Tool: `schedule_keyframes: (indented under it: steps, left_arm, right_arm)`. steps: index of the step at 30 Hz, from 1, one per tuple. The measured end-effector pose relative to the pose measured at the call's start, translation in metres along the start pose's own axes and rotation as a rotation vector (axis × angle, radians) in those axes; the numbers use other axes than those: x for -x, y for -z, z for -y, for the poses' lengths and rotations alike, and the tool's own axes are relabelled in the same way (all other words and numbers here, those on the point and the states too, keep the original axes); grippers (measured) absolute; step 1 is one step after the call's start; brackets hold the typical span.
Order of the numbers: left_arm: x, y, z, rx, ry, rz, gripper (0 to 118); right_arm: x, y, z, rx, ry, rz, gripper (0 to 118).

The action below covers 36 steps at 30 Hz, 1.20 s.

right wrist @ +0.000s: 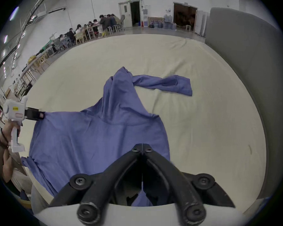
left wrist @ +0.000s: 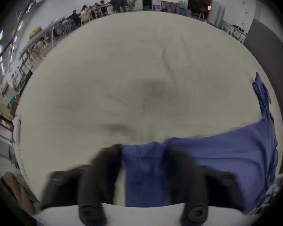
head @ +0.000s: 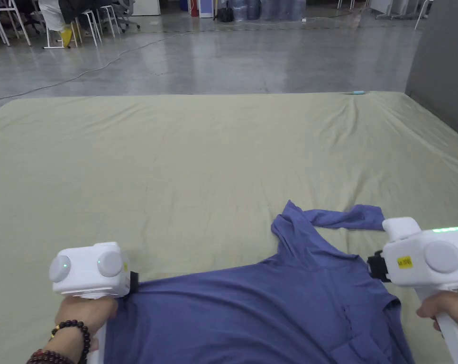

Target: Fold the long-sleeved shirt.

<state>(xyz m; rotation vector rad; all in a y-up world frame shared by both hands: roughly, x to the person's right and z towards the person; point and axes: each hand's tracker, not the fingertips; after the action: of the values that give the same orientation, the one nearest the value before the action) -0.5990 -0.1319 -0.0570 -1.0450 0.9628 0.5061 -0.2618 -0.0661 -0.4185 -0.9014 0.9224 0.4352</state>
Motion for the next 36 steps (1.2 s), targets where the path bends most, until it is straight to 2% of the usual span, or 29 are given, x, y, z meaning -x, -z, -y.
schedule_keyframes:
  steps: [1, 2, 4, 5, 6, 7, 8, 10, 12, 16, 17, 18, 19, 20, 22, 24, 27, 28, 29, 30, 31, 34, 36]
  left_arm:
    - [0.002, -0.012, 0.002, -0.013, 0.005, 0.089, 0]
    - [0.003, -0.019, 0.003, -0.014, -0.042, 0.152, 0]
    - [0.003, -0.029, 0.004, -0.023, -0.073, 0.156, 0]
    - [0.005, -0.030, 0.002, -0.035, -0.060, 0.158, 0]
    - [0.004, -0.033, 0.002, -0.040, -0.050, 0.154, 0]
    - [0.004, -0.035, 0.002, -0.044, -0.042, 0.149, 0]
    - [0.005, -0.035, 0.002, -0.045, -0.036, 0.153, 0]
    - [0.008, -0.033, 0.001, -0.041, -0.039, 0.158, 0]
    - [0.009, -0.032, 0.002, -0.041, -0.044, 0.161, 0]
    - [0.011, -0.025, 0.002, -0.033, -0.050, 0.184, 0]
    - [0.009, -0.024, 0.001, -0.028, -0.045, 0.194, 0]
    - [0.008, -0.023, 0.002, -0.025, -0.043, 0.189, 0]
    - [0.007, -0.022, 0.002, -0.022, -0.039, 0.177, 0]
    - [0.006, -0.021, 0.003, -0.023, -0.037, 0.174, 0]
    - [0.005, -0.019, 0.002, -0.022, -0.043, 0.179, 0]
    - [0.003, -0.017, 0.001, -0.019, -0.041, 0.182, 0]
    - [0.000, -0.014, 0.001, -0.020, -0.028, 0.171, 0]
    - [-0.001, -0.014, 0.001, -0.022, -0.029, 0.172, 0]
    - [-0.002, -0.014, 0.001, -0.023, -0.029, 0.179, 0]
    - [-0.004, -0.014, 0.001, -0.020, -0.028, 0.182, 0]
    - [-0.006, -0.014, 0.000, -0.019, -0.029, 0.182, 0]
    - [-0.008, -0.028, -0.005, -0.044, -0.015, 0.177, 0]
    - [-0.004, -0.048, -0.017, -0.098, -0.028, 0.198, 0]
  right_arm:
    - [-0.001, 0.004, -0.010, -0.002, 0.004, 0.004, 0]
    - [-0.002, 0.009, -0.020, -0.003, 0.008, 0.004, 0]
    - [-0.001, 0.022, -0.038, -0.005, 0.015, 0.008, 1]
    - [-0.001, 0.030, -0.048, -0.004, 0.020, 0.015, 32]
    - [-0.001, 0.039, -0.056, 0.029, 0.037, 0.063, 67]
    - [-0.006, 0.057, -0.069, 0.096, 0.052, 0.104, 92]
    - [-0.009, 0.068, -0.074, 0.150, 0.037, 0.101, 96]
    - [-0.014, 0.084, -0.082, 0.193, 0.024, 0.052, 96]
    - [-0.012, 0.082, -0.080, 0.250, 0.041, 0.060, 96]
    - [-0.005, 0.101, -0.080, 0.344, 0.000, 0.087, 96]
    - [-0.004, 0.106, -0.079, 0.354, -0.006, 0.107, 92]
    - [-0.003, 0.109, -0.079, 0.363, -0.010, 0.127, 80]
    - [-0.001, 0.110, -0.076, 0.354, -0.012, 0.129, 61]
    - [0.000, 0.111, -0.075, 0.354, -0.015, 0.125, 49]
    - [0.002, 0.113, -0.071, 0.374, 0.029, 0.068, 49]
    - [0.000, 0.115, -0.073, 0.372, 0.004, 0.103, 47]
    - [0.003, 0.112, -0.074, 0.396, 0.006, 0.097, 29]
    - [0.005, 0.112, -0.070, 0.420, 0.020, 0.049, 29]
    - [0.009, 0.114, -0.065, 0.442, 0.019, -0.002, 8]
    - [0.016, 0.116, -0.060, 0.436, -0.046, 0.059, 5]
    - [0.018, 0.118, -0.061, 0.404, -0.110, 0.090, 4]
    - [0.014, 0.103, -0.074, 0.392, -0.067, 0.091, 2]
    - [0.006, 0.078, -0.095, 0.305, -0.060, 0.059, 2]
